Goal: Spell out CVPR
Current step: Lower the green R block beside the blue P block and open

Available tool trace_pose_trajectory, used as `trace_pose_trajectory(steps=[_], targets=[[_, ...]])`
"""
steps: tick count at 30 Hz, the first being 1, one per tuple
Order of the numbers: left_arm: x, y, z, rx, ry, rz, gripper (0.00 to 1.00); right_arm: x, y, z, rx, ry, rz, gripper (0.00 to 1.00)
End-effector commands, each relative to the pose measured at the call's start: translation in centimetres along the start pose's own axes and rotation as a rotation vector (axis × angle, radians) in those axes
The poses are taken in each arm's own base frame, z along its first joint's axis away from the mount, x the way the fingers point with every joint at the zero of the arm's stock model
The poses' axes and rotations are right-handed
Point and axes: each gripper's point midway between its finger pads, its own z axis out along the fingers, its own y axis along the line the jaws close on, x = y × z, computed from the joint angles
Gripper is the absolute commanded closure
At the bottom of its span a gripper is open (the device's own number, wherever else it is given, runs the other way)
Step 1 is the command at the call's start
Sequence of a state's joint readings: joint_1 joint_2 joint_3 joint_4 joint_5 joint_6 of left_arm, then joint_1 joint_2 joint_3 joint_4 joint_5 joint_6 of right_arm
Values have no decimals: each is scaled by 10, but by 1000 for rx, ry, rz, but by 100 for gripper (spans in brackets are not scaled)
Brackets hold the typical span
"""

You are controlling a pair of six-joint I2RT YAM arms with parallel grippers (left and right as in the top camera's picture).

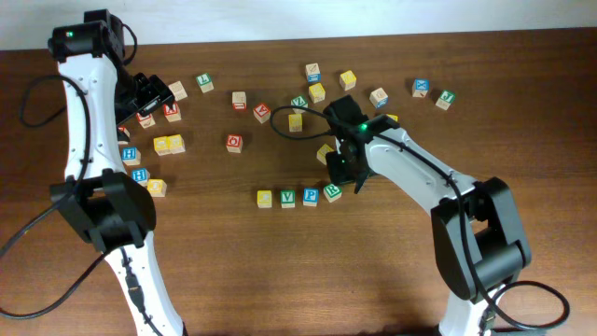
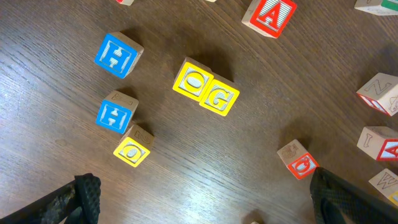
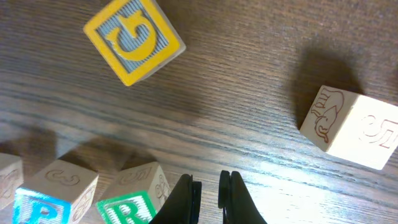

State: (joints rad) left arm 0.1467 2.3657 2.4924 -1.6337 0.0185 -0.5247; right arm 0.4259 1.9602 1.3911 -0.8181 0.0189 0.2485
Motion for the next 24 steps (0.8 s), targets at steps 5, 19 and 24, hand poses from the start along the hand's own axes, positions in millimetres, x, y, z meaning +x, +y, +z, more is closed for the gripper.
trace_pose_trajectory(steps=[5,19,24], targets=[[-5,4,-4,-3,-19,-21,1,20,21,4,-127,101,35,94],[-5,4,-4,-3,-19,-21,1,28,15,13,-96,137,-28,96],[-5,4,-4,-3,-19,-21,1,40,16,11,-110,187,-20,96]])
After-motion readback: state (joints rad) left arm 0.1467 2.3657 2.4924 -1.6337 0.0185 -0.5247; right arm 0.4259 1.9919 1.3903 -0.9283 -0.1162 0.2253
